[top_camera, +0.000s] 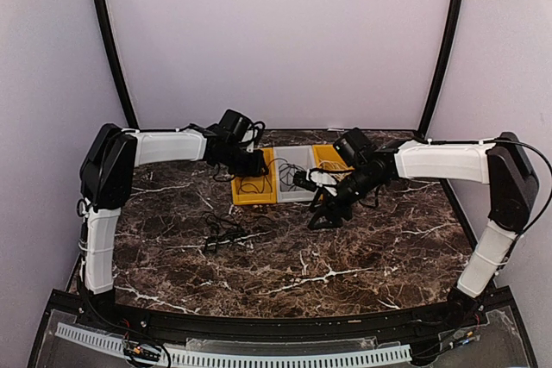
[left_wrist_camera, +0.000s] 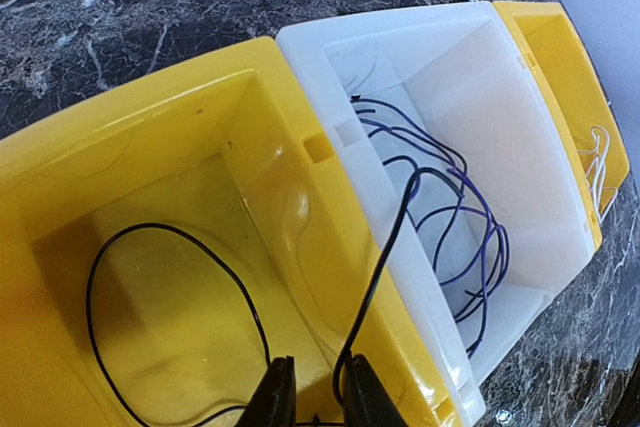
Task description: Untangle the cables
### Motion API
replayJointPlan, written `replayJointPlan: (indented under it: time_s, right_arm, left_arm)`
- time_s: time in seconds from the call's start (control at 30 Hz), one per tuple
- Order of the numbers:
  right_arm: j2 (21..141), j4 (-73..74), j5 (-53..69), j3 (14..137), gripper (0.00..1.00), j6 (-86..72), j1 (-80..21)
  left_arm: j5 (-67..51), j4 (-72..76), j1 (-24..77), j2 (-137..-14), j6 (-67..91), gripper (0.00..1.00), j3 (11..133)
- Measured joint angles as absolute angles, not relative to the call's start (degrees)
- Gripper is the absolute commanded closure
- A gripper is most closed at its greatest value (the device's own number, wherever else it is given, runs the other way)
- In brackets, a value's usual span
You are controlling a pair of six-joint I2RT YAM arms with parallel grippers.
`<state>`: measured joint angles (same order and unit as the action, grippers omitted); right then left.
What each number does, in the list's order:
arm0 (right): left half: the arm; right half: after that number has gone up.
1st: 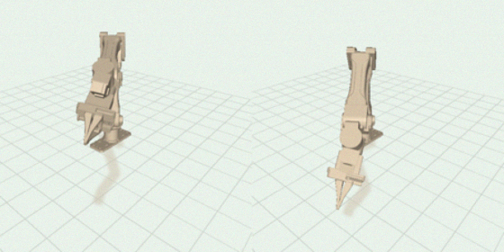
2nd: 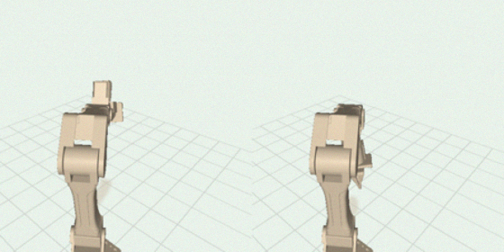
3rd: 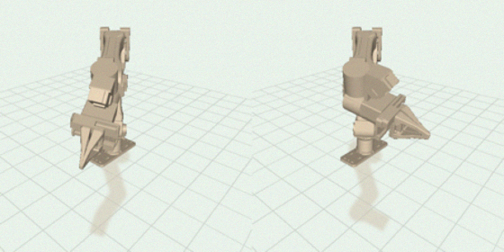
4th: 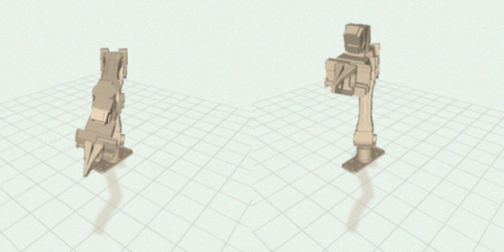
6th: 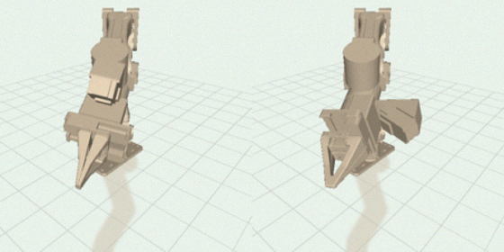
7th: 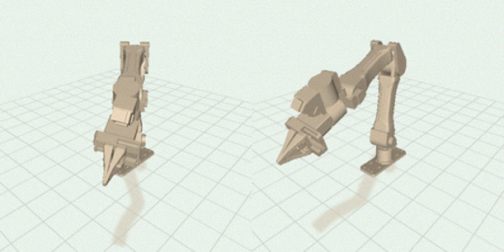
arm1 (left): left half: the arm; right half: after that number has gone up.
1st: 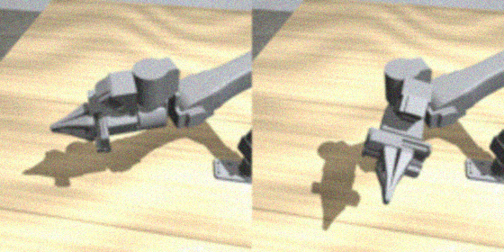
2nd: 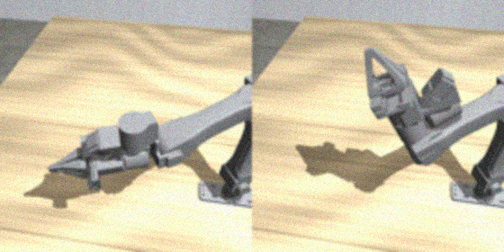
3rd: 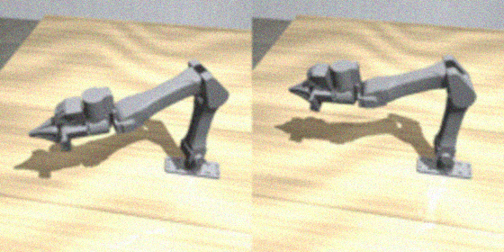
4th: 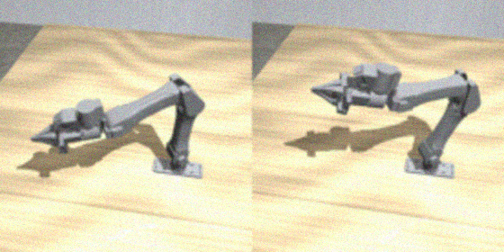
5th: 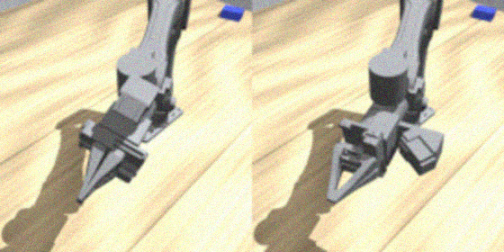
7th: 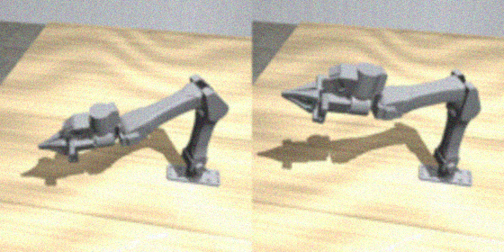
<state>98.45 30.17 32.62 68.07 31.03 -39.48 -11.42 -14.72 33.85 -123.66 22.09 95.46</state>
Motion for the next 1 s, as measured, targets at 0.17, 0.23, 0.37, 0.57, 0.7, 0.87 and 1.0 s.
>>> replayJointPlan:
  time_s: [0.17, 0.23, 0.37, 0.57, 0.7, 0.87, 1.0]
  right_arm:
    - [98.5, 30.0, 32.5, 68.0, 0.35, 31.0, -39.5]
    - [98.5, 30.0, 32.5, 68.0, 0.36, 31.0, -39.5]
    - [98.5, 29.9, 32.5, 67.8, 0.36, 31.0, -39.5]
    - [98.5, 29.8, 32.3, 67.4, 0.36, 31.1, -39.5]
    - [98.5, 29.8, 32.3, 67.4, 0.36, 31.2, -39.4]
    - [98.5, 29.8, 32.3, 67.5, 0.36, 31.2, -39.4]
    - [99.3, 29.9, 32.3, 67.9, 0.36, 31.2, -39.4]
  left_arm:
    - [-11.9, -14.6, 33.4, -124.6, 22.5, 0.94, 95.5]
    - [-12.0, -14.6, 33.2, -124.6, 22.7, 0.98, 95.5]
    - [-11.0, -14.7, 33.0, -124.6, 23.2, 1.0, 95.8]
    - [-4.8, -17.7, 32.9, -124.6, 25.0, 1.0, 97.2]
    - [-1.5, -20.7, 32.7, -124.6, 26.7, 1.0, 98.0]
    - [-0.3, -24.0, 32.7, -125.0, 27.9, 0.99, 99.8]
    - [-1.0, -25.3, 32.7, -125.7, 28.3, 0.75, 101.0]
